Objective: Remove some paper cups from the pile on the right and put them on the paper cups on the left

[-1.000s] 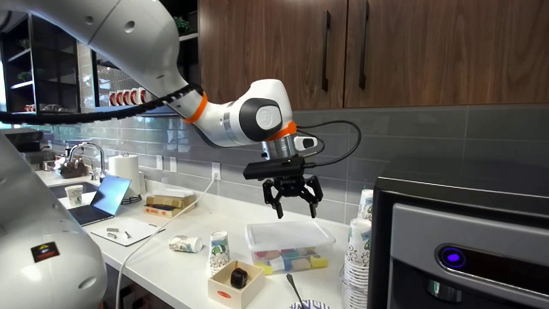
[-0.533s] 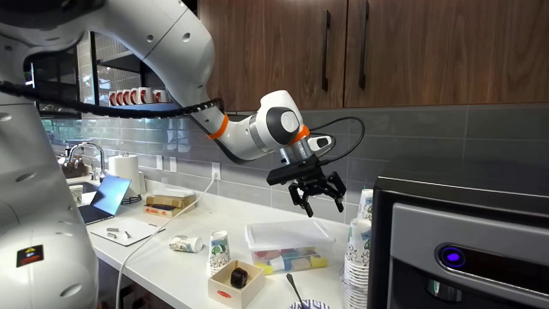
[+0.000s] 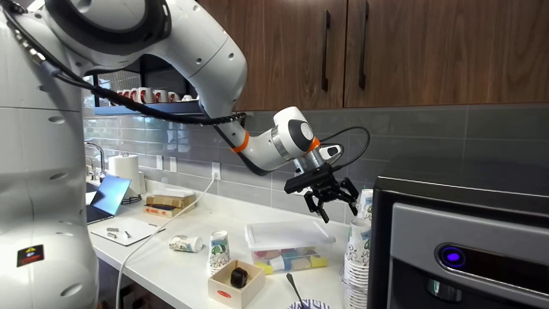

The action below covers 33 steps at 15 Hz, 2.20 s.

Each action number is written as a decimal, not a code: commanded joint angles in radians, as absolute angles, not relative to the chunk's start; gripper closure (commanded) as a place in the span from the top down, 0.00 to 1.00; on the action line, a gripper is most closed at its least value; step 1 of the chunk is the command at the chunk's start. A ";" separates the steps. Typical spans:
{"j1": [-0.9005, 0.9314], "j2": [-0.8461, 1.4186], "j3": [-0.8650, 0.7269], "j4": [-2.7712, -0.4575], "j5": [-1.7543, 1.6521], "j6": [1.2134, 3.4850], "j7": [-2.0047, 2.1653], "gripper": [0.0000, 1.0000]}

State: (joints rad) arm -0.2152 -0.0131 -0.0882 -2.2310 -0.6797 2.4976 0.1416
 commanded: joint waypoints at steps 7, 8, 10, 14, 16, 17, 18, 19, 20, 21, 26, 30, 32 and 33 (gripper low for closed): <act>-0.164 0.149 -0.124 -2.066 -0.636 2.474 0.094 0.74; -0.163 0.157 -0.126 -2.060 -0.627 2.473 0.088 0.72; -0.163 0.170 -0.131 -2.052 -0.606 2.468 0.083 0.63; -0.163 0.180 -0.143 -2.039 -0.584 2.463 0.077 0.31; -0.161 0.163 -0.147 -2.037 -0.574 2.445 0.074 0.15; -0.161 0.157 -0.148 -2.036 -0.566 2.439 0.069 0.06; -0.162 0.148 -0.147 -2.036 -0.552 2.425 0.062 0.02; -0.162 0.143 -0.147 -2.035 -0.535 2.414 0.055 0.00; -0.163 0.140 -0.146 -2.036 -0.517 2.405 0.049 0.00; -0.162 0.134 -0.145 -2.039 -0.493 2.385 0.039 0.03; -0.156 0.091 -0.145 -2.058 -0.430 2.313 0.035 0.01; -0.156 0.025 -0.151 -2.091 -0.450 2.274 0.080 0.02; -0.160 -0.015 -0.155 -2.107 -0.461 2.269 0.102 0.02; -0.162 -0.034 -0.156 -2.114 -0.467 2.272 0.112 0.02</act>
State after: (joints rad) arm -0.1700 0.0589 -0.1426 -2.0591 -0.4546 2.2938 0.0784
